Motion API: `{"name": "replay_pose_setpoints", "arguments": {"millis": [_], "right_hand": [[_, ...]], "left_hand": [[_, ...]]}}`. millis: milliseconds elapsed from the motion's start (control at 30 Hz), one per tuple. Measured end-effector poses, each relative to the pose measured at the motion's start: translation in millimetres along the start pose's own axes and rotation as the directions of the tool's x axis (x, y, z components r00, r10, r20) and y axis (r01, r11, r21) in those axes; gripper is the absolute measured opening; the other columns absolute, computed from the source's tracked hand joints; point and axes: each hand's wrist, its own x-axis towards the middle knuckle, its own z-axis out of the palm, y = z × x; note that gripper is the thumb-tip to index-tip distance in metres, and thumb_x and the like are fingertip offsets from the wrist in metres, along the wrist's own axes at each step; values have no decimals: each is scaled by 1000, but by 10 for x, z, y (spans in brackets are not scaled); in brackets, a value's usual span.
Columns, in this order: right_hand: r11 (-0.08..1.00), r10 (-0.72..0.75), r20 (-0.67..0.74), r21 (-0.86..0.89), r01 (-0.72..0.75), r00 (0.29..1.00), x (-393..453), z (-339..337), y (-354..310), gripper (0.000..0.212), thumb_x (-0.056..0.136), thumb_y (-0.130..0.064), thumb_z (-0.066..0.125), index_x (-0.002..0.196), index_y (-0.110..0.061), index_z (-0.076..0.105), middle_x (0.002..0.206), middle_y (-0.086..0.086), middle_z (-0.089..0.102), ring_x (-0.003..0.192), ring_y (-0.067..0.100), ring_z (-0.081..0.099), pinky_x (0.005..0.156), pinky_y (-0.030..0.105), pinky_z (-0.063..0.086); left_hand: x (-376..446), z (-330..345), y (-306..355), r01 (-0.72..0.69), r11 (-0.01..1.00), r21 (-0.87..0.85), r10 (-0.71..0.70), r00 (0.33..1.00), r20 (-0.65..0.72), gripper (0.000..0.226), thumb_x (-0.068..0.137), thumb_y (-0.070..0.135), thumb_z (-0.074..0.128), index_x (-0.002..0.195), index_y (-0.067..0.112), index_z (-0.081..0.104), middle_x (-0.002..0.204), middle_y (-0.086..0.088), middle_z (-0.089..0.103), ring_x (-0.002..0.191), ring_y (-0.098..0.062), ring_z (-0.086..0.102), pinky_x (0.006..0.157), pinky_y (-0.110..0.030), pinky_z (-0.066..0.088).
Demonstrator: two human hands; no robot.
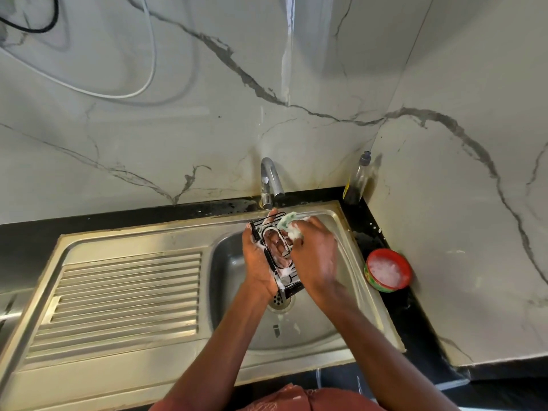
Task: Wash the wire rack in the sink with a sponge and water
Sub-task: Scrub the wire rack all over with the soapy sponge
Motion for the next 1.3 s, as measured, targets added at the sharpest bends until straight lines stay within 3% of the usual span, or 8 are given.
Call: {"name": "replay_pose_setpoints", "arguments": {"millis": [267,433,600,767,900,1033,1200,1300], "right_hand": [[990,112,-29,-79,-114,993,-30,-68,62,45,83,15,60,118,-9,74,112,9,72,94,24,70,77,31,55],[998,-46,127,-25,50,991,-197,-11,-178,31,91,-7,67,121,-13,72,116,6,69,100,21,67,83,35,60],[996,87,17,-17,-87,996,-100,-46,40,47,84,15,60,122,-10,72,116,6,72,96,16,69,71,5,40],[990,-65,93,129,52,994,-277,28,3,48,75,19,62,109,-11,78,105,2,73,87,16,69,75,29,60],[994,80,-1,71,-79,997,-133,-51,114,50,76,18,61,113,-11,77,107,4,74,88,14,67,72,10,47],[994,-37,122,104,24,992,-283,10,40,48,79,14,62,112,-17,77,106,-1,72,88,17,69,76,27,59],[996,69,-16,54,-68,997,-122,-90,250,49,77,19,61,113,-11,76,110,5,71,91,14,67,69,-4,38],[989,-114,53,98,108,992,-299,-5,92,45,76,18,63,109,-10,78,106,8,73,86,21,70,74,27,60]], "left_hand": [[-5,3,-11,-53,999,-5,53,998,21,64,101,63,32,138,23,65,108,-9,72,92,-25,71,85,-40,57],[26,-95,-10,-62,997,-35,62,998,-9,65,101,64,30,130,23,72,117,-13,73,107,-28,68,103,-44,48],[-17,-65,-1,-68,996,-53,66,997,-37,67,101,65,30,127,23,75,117,-13,73,103,-29,71,95,-42,53],[-37,-62,43,-80,989,-125,74,996,-53,65,100,65,32,110,22,81,104,-13,70,92,-27,67,86,-38,52],[-90,-5,4,-51,994,-100,44,997,-70,76,101,66,25,89,22,86,95,-10,78,88,-27,74,88,-39,53],[-101,20,24,-61,984,-168,44,994,-102,68,102,64,28,109,22,81,102,-13,74,89,-28,72,88,-39,54],[-126,64,7,-24,988,-155,14,997,-70,81,100,68,22,84,21,86,89,-10,74,93,-29,67,107,-51,43],[-105,112,21,-29,984,-177,7,993,-120,82,102,65,22,74,19,85,82,-8,75,83,-25,68,91,-39,50]]}}
